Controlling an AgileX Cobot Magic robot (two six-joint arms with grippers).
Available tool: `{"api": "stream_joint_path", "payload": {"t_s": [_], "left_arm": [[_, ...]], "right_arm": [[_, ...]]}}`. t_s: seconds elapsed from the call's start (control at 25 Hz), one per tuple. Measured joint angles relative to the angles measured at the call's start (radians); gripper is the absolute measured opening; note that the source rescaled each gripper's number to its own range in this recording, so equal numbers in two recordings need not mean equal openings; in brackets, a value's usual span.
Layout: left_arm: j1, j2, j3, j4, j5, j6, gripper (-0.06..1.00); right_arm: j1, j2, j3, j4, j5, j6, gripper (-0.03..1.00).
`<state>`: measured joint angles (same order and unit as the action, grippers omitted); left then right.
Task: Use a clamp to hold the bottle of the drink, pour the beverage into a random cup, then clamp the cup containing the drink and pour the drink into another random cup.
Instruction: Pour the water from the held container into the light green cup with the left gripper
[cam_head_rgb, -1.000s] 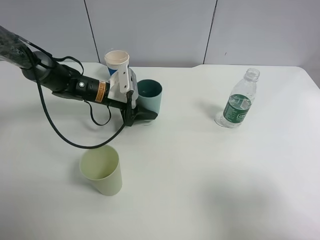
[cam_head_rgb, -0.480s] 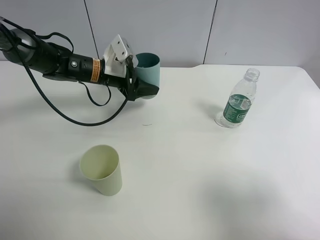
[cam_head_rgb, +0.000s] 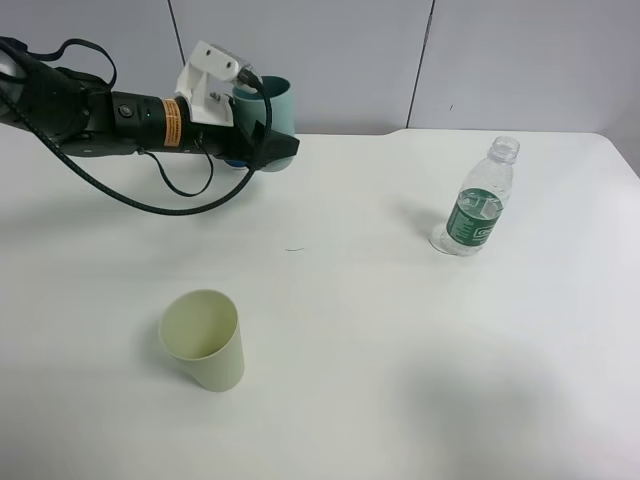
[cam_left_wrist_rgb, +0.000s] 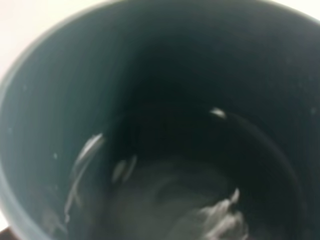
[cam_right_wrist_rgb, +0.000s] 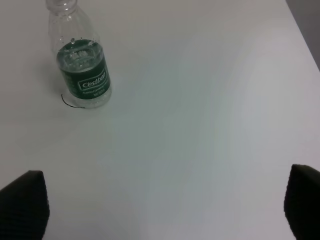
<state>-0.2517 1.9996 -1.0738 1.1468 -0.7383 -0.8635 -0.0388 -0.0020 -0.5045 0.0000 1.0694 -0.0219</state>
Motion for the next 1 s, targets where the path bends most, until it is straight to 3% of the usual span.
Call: {"api": "stream_joint_path", "payload": {"t_s": [0.16,0.36,0.84,1.0], "left_arm": [[0.000,-0.066,0.085,-0.139,0.119,0.079,0.02],[0.000,-0.145,0.192,-0.298,0.177,0.230,0.02],[0.000,-0.286,0.363,-0.754,0.181,0.577,0.02],[0.000,-0.310,0.399,-0.848,0.182,0.679,0.02]], "right_arm": [[0.000,0.000,0.000,0.000,0.000,0.000,0.94],[0.000,0.000,0.000,0.000,0.000,0.000,0.94],[0.000,0.000,0.000,0.000,0.000,0.000,0.94],[0.000,0.000,0.000,0.000,0.000,0.000,0.94]]}}
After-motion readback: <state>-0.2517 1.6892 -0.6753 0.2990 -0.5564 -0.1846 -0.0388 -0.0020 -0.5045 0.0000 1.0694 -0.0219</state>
